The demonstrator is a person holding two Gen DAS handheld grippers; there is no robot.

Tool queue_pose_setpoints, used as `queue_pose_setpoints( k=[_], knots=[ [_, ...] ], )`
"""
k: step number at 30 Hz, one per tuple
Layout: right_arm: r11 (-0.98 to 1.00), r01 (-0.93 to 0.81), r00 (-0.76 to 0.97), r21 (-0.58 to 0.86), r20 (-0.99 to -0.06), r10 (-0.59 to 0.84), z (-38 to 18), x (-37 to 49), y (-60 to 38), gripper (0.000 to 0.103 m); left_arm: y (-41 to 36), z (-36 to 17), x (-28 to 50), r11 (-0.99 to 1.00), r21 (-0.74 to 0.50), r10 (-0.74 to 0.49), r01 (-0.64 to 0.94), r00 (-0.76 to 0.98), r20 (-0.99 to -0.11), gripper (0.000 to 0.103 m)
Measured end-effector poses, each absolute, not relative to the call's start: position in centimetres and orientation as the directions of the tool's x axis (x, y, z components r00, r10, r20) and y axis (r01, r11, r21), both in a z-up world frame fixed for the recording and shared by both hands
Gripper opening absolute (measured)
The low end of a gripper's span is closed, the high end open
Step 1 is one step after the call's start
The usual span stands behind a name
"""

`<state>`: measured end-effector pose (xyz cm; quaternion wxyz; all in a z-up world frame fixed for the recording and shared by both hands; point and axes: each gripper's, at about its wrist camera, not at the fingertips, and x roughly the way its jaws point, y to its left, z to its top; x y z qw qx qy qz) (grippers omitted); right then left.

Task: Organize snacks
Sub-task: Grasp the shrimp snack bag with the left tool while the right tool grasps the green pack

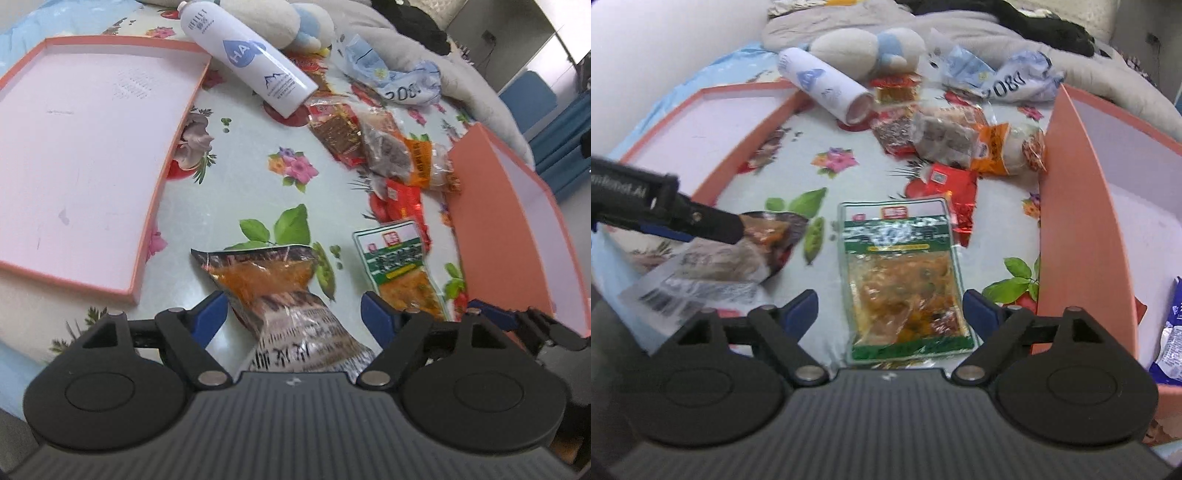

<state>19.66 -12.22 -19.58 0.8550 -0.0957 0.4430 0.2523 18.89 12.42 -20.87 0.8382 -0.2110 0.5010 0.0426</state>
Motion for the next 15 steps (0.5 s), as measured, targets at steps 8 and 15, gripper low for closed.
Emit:
queue_pose_setpoints(
  k=[8, 15],
  knots=[
    [0.857, -0.514, 0.448, 0.026, -0.844, 0.294, -21.9, 22.0, -11.6, 0.087, 12.0, -23.5, 20.6, 0.907, -0.282, -0.122, -0.313, 0.446, -0.887, 0.080],
    [0.840, -0.538, 0.381, 0.071, -0.868, 0.318, -23.6, 22.6, -11.7, 0.090, 12.0, -24.4, 20.0, 0.908, -0.279, -0.116, -0.313, 0.451, -0.885, 0.064]
  ],
)
